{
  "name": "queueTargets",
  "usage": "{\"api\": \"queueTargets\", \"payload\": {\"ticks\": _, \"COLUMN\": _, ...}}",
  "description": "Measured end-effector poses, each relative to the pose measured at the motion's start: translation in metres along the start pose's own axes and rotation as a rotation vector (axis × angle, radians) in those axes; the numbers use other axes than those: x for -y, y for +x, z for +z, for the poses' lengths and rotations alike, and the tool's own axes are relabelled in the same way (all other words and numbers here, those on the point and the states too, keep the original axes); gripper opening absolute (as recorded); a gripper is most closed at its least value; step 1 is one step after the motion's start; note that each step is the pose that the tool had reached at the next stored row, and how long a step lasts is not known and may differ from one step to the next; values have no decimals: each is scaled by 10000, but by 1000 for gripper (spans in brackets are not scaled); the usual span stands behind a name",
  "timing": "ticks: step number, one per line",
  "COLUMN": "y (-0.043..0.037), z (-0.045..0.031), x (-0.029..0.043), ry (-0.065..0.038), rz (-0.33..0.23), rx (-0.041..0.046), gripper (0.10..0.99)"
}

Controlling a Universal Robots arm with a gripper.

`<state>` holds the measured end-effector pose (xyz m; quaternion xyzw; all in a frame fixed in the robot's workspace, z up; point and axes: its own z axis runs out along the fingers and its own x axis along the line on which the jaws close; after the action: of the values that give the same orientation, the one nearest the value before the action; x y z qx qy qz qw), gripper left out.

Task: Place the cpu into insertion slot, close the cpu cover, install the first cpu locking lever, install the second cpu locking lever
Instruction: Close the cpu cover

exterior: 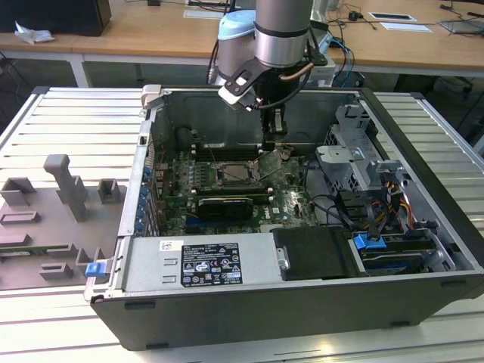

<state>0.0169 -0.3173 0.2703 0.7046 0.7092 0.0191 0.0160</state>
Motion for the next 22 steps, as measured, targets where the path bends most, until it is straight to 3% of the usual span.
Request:
{"api": "queueTargets", "payload": {"ticks": 8, "y": -1, "z": 10, "x": -117, "ry": 9, "rz": 0, "rx": 0, "gripper": 106}}
{"api": "queueTargets", "payload": {"ticks": 11, "y": -1, "z": 34, "x": -175, "ry": 9, "rz": -4, "rx": 0, "gripper": 106}}
{"api": "queueTargets", "payload": {"ticks": 13, "y": -2, "z": 64, "x": -254, "ry": 9, "rz": -8, "rx": -1, "gripper": 106}}
{"api": "queueTargets", "payload": {"ticks": 22, "y": -3, "z": 138, "x": -374, "ry": 9, "rz": -9, "rx": -1, "gripper": 106}}
